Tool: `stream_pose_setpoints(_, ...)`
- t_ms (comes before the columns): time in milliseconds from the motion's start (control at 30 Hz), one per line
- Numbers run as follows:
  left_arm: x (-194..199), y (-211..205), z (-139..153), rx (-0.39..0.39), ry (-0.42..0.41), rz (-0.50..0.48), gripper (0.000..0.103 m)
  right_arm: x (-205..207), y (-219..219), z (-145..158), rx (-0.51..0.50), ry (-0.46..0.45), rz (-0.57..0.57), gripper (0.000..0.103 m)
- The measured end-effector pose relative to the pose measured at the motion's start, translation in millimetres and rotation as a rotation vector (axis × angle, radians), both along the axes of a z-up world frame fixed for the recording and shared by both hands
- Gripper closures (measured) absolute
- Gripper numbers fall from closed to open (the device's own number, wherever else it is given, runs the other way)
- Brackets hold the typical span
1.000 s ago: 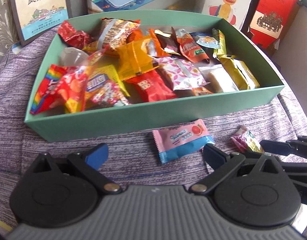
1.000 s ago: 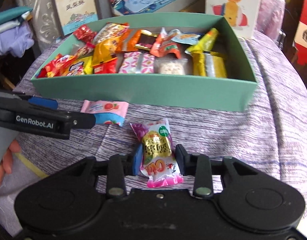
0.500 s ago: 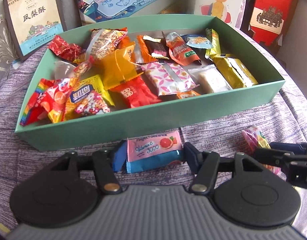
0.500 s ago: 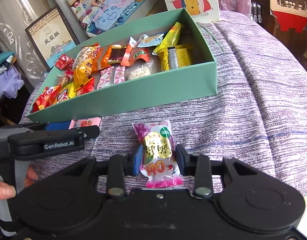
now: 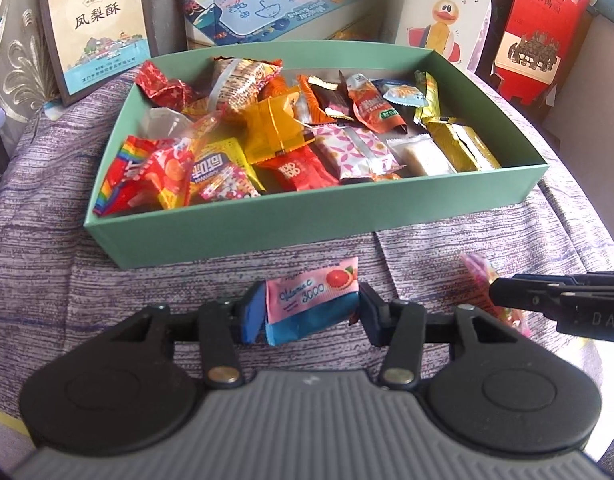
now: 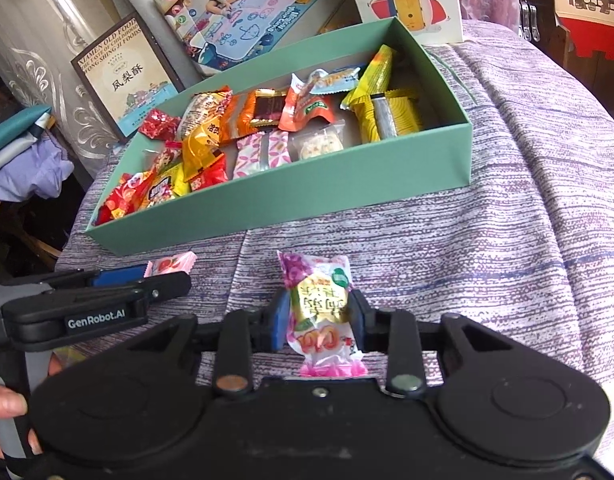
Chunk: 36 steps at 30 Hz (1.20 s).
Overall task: Organize snacks
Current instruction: 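Carry the purple bag and pink-blue packet into the tray and open both grippers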
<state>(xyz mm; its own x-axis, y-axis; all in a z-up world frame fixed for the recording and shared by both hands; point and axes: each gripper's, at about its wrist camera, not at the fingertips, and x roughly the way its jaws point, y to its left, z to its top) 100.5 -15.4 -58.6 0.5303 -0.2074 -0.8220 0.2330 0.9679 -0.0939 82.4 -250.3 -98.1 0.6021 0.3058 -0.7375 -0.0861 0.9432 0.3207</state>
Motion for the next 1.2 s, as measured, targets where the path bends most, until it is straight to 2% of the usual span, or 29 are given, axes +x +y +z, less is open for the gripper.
stream_pose_setpoints(100, -4, 4, 5, -0.01, -0.013, -0.002, 0.055, 1, 10, 1, -0.05, 0.001, 0.029, 0.085)
stream_pose_setpoints(200, -8, 9, 4, -0.016, -0.005, -0.008, 0.055, 3, 7, -2, -0.04, 0.028, 0.026, 0.085)
stream_pose_setpoints(300, -14, 14, 2, -0.029, 0.001, -0.013, 0.054, 3, 1, -2, -0.062, 0.023, -0.009, 0.077)
stream_pose_setpoints(367, -16, 16, 0, -0.034, 0.006, -0.016, 0.054, 5, 1, -4, -0.075, 0.028, -0.006, 0.061)
stream_pose_setpoints(433, -18, 18, -2, -0.039, 0.015, -0.015, 0.054, 7, 4, -8, -0.091, 0.034, 0.004, 0.051)
stream_pose_setpoints(533, -17, 23, -4, -0.046, 0.025, -0.007, 0.054, 11, 14, -14, -0.14, 0.025, 0.031, 0.05)
stream_pose_setpoints(633, -17, 27, -5, -0.052, 0.031, 0.002, 0.054, 9, 30, -16, -0.245, -0.007, 0.079, 0.049)
stream_pose_setpoints(700, -16, 29, -7, -0.059, 0.039, 0.009, 0.054, 6, 45, -18, -0.338, -0.035, 0.112, 0.06)
stream_pose_setpoints(767, -16, 31, -9, -0.068, 0.044, 0.018, 0.054, 3, 53, -16, -0.345, -0.039, 0.128, 0.076)
stream_pose_setpoints(1000, -21, 36, 2, -0.101, 0.011, 0.018, 0.054, -2, 53, 8, -0.263, -0.059, 0.109, 0.078)
stream_pose_setpoints(1200, -17, 38, 29, -0.121, -0.057, 0.003, 0.054, -2, 33, 46, -0.17, -0.106, 0.07, 0.078)
